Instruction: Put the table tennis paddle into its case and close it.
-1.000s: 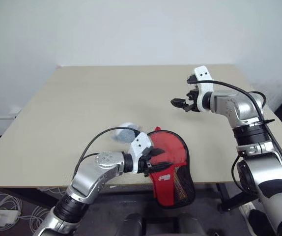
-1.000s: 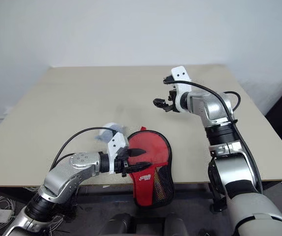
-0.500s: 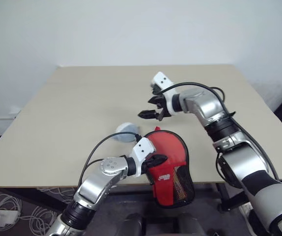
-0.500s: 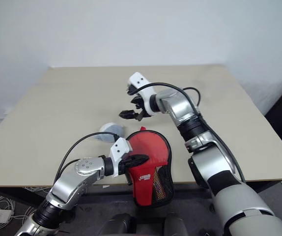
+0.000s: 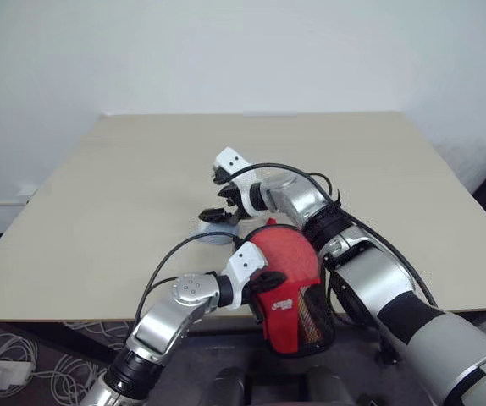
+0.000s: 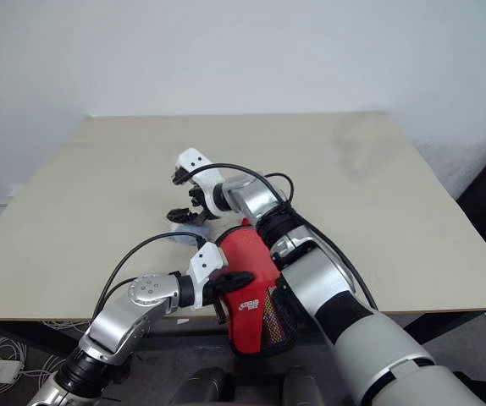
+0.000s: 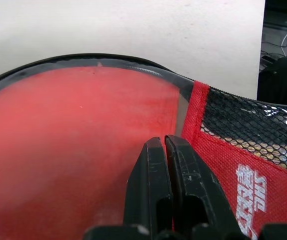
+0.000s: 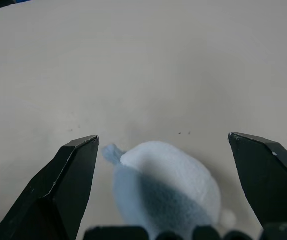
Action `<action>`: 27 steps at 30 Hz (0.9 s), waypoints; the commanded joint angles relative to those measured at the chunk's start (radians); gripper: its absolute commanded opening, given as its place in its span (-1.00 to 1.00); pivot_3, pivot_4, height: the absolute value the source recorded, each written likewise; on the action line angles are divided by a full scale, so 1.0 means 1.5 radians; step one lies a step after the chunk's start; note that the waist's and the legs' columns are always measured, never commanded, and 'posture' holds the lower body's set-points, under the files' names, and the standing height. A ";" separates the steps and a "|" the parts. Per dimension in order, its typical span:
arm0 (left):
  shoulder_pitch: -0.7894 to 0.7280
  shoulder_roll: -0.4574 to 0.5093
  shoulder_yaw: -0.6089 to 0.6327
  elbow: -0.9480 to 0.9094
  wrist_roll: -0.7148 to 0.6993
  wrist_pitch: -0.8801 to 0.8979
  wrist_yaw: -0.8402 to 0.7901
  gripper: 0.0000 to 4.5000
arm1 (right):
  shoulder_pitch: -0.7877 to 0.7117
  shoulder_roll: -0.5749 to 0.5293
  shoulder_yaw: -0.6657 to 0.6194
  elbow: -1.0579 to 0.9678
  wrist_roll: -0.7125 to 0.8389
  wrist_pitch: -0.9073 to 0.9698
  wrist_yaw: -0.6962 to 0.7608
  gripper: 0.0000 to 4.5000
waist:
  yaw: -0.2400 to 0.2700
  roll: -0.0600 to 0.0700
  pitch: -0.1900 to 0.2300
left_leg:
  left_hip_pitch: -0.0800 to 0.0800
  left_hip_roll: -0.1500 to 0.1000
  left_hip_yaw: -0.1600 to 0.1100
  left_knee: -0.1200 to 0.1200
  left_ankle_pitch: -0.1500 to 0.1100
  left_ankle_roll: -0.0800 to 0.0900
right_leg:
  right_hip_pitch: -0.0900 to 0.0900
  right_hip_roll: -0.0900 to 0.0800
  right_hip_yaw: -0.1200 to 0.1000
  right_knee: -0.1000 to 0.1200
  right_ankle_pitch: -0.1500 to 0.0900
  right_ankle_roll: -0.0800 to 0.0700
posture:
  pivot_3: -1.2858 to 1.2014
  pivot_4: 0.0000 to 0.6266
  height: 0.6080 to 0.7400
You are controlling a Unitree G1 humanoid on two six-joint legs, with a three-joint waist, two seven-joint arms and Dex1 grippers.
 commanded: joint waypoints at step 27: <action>0.011 0.011 0.005 -0.029 0.005 0.004 -0.022 -0.99 | 0.015 0.022 0.034 0.071 -0.153 -0.096 0.043 1.00 | -0.004 0.001 0.000 | 0.001 0.000 0.000 0.000 0.000 0.000 | 0.001 0.001 0.000 0.001 0.000 0.000 | 0.03 -1.00 0.91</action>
